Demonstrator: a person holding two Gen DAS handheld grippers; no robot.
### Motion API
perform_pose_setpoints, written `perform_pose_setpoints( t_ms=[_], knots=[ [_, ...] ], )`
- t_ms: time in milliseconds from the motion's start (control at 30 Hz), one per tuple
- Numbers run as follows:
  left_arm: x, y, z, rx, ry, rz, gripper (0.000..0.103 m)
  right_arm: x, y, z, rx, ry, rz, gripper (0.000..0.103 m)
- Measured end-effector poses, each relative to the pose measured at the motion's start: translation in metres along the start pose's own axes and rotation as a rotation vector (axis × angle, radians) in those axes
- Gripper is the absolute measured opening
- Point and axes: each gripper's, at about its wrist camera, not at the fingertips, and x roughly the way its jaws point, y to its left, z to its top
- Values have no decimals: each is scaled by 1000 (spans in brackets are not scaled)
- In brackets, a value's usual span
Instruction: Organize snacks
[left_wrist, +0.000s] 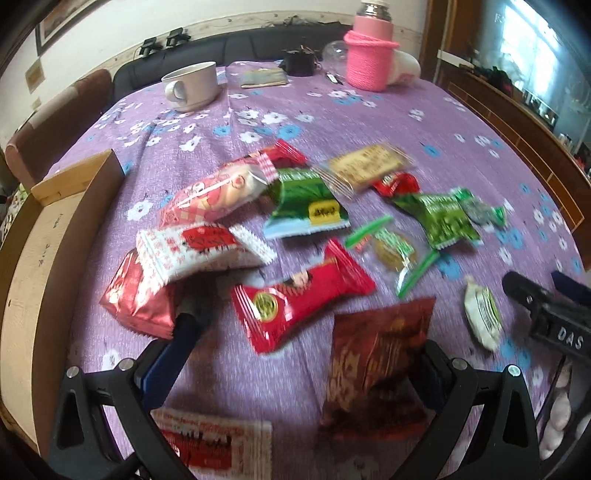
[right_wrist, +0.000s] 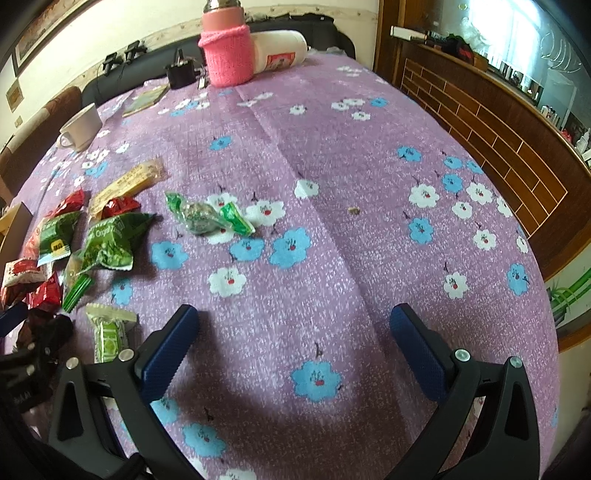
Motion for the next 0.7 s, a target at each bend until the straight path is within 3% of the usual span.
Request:
perform_pose_setpoints(
  t_ms=[67, 100, 133, 200, 267, 333, 400, 467, 600, 667, 700],
  knots=[
    [-5, -2, -7, 26, -1, -23, 102, -1, 0, -4, -3, 3, 1, 103],
    [-8, -3, -9, 45, 2, -39, 97, -2, 1, -6, -1, 2, -2, 103],
    [-13, -2, -11, 52, -2, -51, 81, -3, 1, -8, 2, 2, -6, 103],
    [-37, 8, -18, 15, -33, -132, 67, -4, 0, -10, -2, 0, -7, 103],
    [-67, 22, -23, -16, -116, -185, 67, -5, -1, -11, -6, -2, 2, 103],
    [-110, 42, -32, -35, -269, -195, 72, -7, -1, -12, -12, -2, 1, 103],
    [-141, 68, -41, -70, -340, -210, 78, -12, -2, -14, -21, -14, -22, 100],
    [-153, 90, -45, -93, -322, -208, 78, -24, -1, -17, -37, -55, -43, 86],
    [-141, 114, -52, -108, -262, -219, 77, -61, 7, -20, -53, -139, 101, 85],
    [-126, 111, -57, -106, -206, -248, 70, -70, 16, -21, -81, -140, 166, 85],
    [-118, 109, -59, -104, -176, -282, 60, -71, 22, -22, -89, -124, 218, 83]
  ],
)
